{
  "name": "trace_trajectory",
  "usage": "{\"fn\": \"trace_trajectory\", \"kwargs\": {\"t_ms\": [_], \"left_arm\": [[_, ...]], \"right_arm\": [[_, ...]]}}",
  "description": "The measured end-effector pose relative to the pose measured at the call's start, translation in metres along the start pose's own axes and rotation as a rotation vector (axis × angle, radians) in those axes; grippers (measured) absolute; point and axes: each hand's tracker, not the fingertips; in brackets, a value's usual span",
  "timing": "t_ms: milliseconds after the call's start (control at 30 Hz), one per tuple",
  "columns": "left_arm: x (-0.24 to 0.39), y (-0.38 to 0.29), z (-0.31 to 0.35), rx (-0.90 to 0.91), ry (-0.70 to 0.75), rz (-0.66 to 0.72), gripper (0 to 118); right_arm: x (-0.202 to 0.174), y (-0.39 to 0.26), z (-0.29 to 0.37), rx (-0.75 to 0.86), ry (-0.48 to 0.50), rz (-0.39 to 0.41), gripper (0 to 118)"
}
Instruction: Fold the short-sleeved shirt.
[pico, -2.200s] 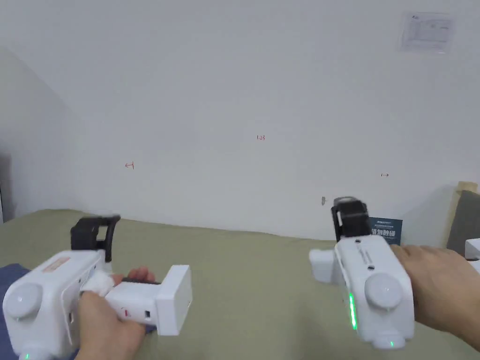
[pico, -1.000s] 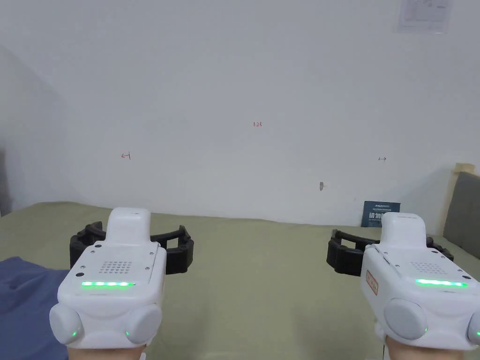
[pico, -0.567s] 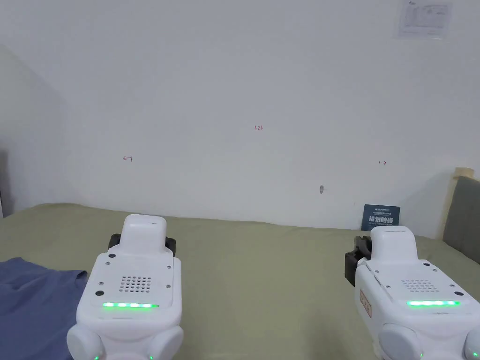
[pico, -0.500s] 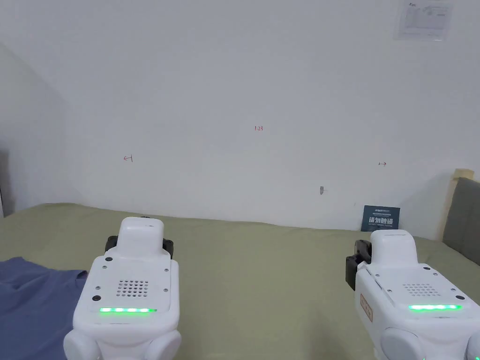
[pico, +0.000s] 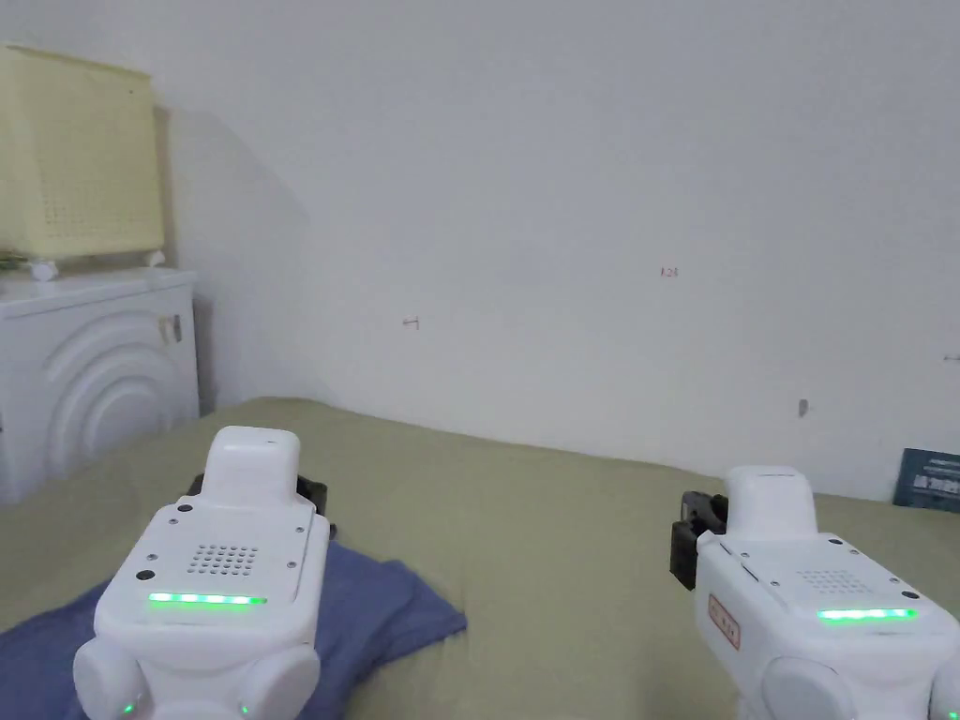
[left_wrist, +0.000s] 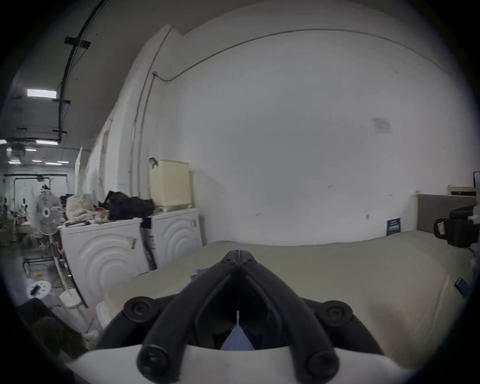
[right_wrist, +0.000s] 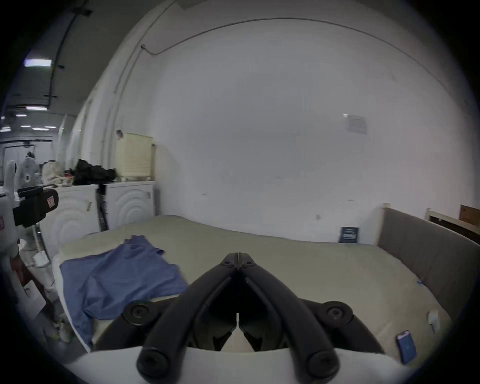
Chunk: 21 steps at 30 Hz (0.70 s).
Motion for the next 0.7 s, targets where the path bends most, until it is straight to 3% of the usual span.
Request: {"fn": "trace_trajectory", "kwargs": {"t_ms": [233,333,433,700], "left_arm": [[-0.074,-0.031,0.010,-0.139,0.115,0.087,0],[-0.090,-0.051,0.011,-0.187,0.135,0.088,0],[-0.097,-0.067,0.006,-0.232,0.137,0.068,0],[-0.104,-0.090,-0.042,-0.322,0.100,0.068,0]], "right_arm": [[-0.084,-0.011,-0.029,-0.015,0.281,0.028,0],[-0.111,-0.024,-0.036,-0.029,0.319,0.046,0],[-0.122,-0.037,-0.049,-0.056,0.351,0.010,0],[-0.127,-0.046,-0.086,-0.100,0.356,0.006,0]]}}
